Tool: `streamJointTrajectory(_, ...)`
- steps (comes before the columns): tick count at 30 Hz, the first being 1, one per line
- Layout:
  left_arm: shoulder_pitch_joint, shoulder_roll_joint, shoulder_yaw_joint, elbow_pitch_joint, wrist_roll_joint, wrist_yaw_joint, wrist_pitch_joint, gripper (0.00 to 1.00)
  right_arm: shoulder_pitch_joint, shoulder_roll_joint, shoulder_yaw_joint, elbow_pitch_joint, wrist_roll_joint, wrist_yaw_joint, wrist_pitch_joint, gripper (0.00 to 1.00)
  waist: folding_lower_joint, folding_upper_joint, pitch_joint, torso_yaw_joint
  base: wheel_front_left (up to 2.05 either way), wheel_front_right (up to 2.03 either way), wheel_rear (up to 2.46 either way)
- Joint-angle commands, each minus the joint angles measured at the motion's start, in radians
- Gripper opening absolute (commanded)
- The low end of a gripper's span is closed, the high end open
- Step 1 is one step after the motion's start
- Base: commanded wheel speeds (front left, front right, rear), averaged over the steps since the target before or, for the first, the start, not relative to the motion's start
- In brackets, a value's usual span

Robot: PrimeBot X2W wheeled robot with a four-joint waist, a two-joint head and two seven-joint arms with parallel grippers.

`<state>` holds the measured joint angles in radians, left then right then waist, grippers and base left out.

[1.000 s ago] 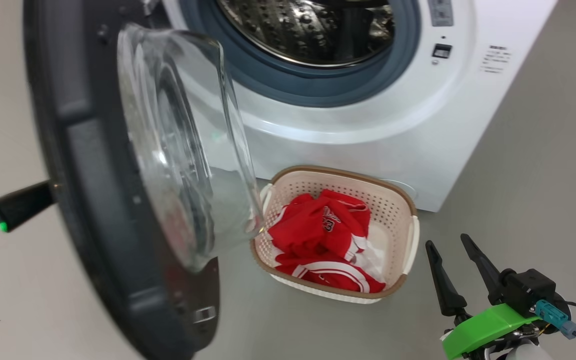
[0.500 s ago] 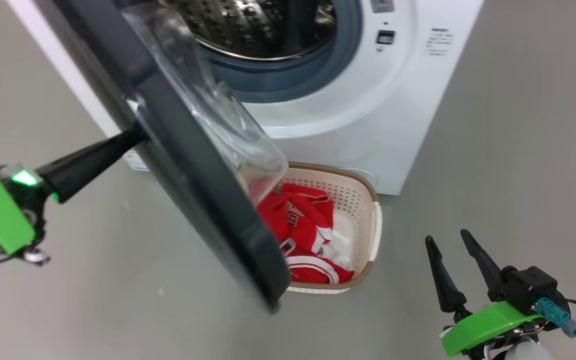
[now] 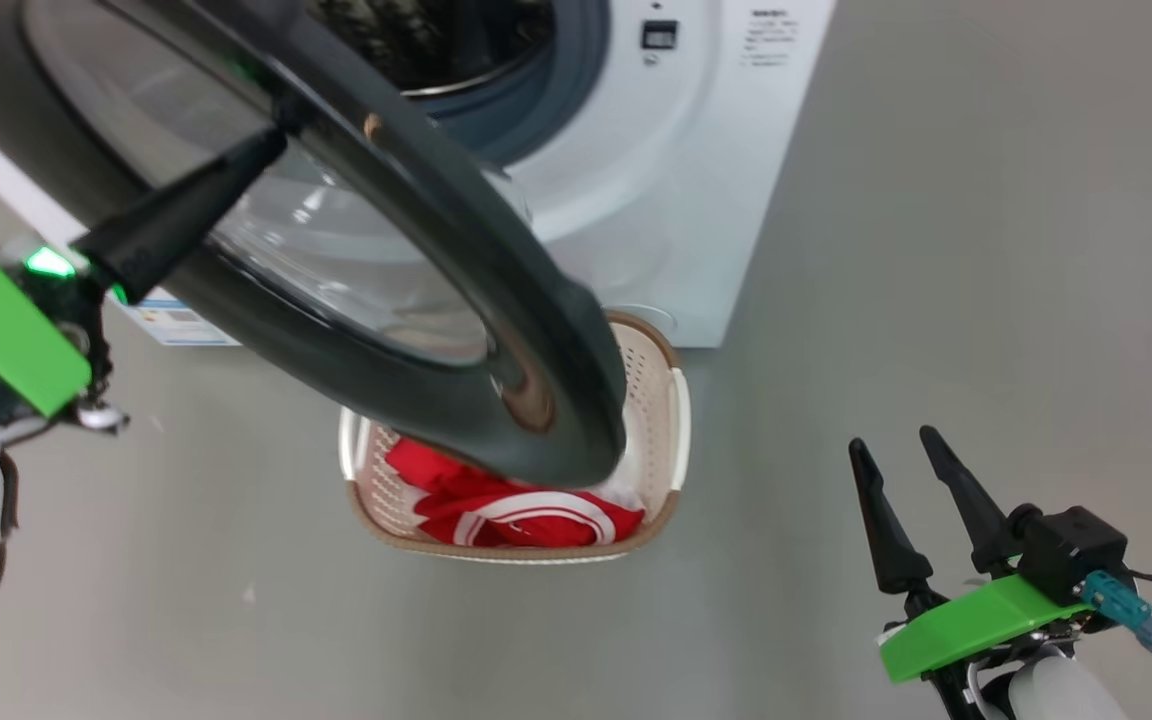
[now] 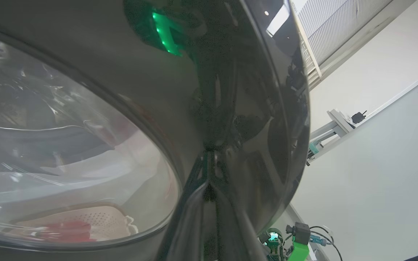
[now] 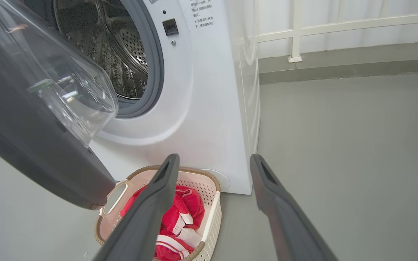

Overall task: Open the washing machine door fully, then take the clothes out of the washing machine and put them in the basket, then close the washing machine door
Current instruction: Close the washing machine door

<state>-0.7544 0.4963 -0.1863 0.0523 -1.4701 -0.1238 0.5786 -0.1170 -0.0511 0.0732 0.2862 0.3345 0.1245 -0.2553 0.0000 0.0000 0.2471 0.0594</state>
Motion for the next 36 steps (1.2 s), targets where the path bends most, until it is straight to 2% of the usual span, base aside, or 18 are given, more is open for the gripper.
streamJointTrajectory(1, -0.052, 0.050, 0.034, -0.013, 0.006, -0.007, -0.014, 0.00, -0.026, 0.001, 0.024, -0.029, 0.021, 0.006, -0.006, 1.00, 0.0000, 0.0000, 0.031, -0.035, 0.00, 0.00, 0.00)
streamJointTrajectory(12, -0.163, 0.087, -0.019, 0.082, 0.023, -0.007, -0.145, 0.00, -0.052, 0.001, 0.037, -0.043, 0.066, 0.006, -0.006, 1.00, 0.0000, 0.0000, 0.084, -0.117, 0.00, 0.00, 0.00)
streamJointTrajectory(19, -0.203, 0.115, -0.045, 0.126, 0.016, -0.007, -0.219, 0.00, -0.061, 0.001, 0.033, -0.050, 0.079, 0.006, -0.006, 1.00, 0.0000, 0.0000, 0.099, -0.144, 0.00, 0.00, 0.00)
streamJointTrajectory(26, -0.198, 0.137, -0.081, 0.139, -0.011, -0.007, -0.254, 0.00, -0.057, 0.001, 0.024, -0.050, 0.077, 0.006, -0.006, 1.00, 0.0000, 0.0000, 0.090, -0.136, 0.00, 0.00, 0.00)
streamJointTrajectory(34, -0.115, 0.148, -0.103, 0.110, -0.040, -0.007, -0.319, 0.00, -0.050, 0.001, 0.012, -0.045, 0.054, 0.006, -0.006, 1.00, 0.0000, 0.0000, 0.058, -0.097, 0.00, 0.00, 0.00)
streamJointTrajectory(36, -0.100, 0.149, -0.105, 0.104, -0.042, -0.007, -0.328, 0.04, -0.049, 0.001, 0.011, -0.044, 0.051, 0.006, -0.006, 1.00, 0.0000, 0.0000, 0.054, -0.092, 0.00, 0.00, 0.00)
